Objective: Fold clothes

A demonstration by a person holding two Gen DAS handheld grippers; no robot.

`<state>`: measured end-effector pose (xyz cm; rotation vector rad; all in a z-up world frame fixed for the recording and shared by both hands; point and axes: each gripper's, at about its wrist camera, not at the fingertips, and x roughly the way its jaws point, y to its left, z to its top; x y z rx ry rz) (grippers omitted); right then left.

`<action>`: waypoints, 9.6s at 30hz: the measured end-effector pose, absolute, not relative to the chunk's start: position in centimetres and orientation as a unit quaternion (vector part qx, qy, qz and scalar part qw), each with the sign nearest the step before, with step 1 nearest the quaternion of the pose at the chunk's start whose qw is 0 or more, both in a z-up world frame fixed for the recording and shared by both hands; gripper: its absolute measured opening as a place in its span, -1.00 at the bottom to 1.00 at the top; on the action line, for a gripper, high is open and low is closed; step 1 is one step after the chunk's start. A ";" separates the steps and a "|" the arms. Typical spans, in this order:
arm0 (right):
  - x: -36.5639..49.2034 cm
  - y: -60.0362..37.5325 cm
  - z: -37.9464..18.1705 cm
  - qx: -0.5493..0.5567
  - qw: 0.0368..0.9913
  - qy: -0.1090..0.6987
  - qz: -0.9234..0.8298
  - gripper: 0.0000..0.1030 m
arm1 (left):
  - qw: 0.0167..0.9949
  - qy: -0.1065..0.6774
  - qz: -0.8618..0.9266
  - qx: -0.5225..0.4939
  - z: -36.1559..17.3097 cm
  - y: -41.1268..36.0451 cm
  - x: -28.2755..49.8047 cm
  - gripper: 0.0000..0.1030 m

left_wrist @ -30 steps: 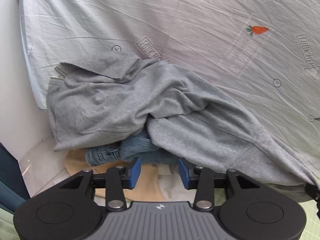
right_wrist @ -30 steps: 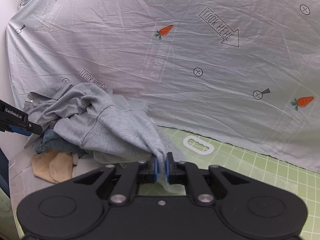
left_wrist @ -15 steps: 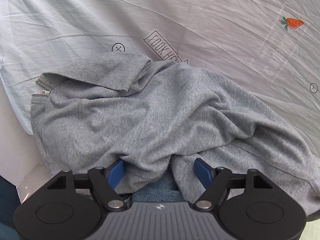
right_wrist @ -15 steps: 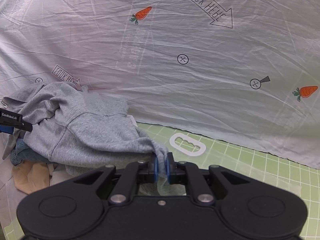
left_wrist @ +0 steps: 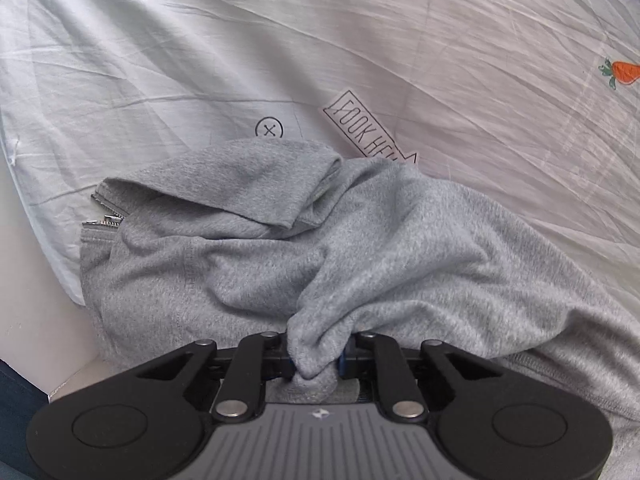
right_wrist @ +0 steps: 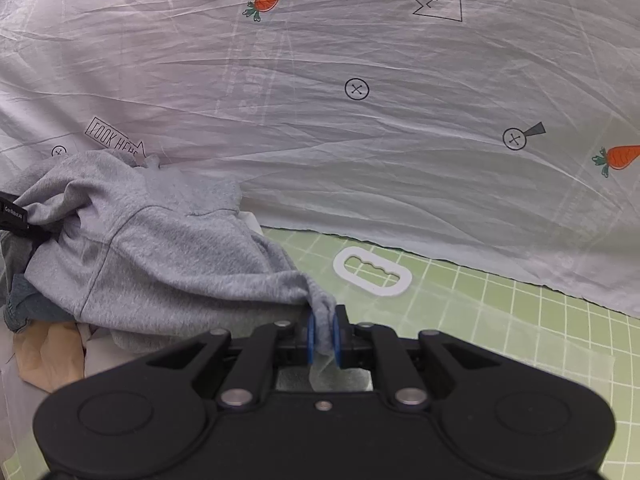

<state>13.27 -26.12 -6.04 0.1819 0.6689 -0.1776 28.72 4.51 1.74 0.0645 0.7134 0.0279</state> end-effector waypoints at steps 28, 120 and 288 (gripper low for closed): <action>-5.6 -35.9 -3.4 0.139 0.925 0.261 -0.240 -0.83 | 0.886 0.400 -0.234 0.006 4.8 -10.1 4.4 -0.72; -3.8 -28.5 -4.4 0.047 0.920 0.315 -0.228 -0.94 | 0.827 0.553 -0.099 0.031 -5.8 -5.2 9.4 0.80; -24.1 -54.9 -7.9 0.105 0.768 0.361 -0.517 -0.25 | 0.847 0.528 -0.058 -0.019 -11.1 -9.8 10.4 -0.86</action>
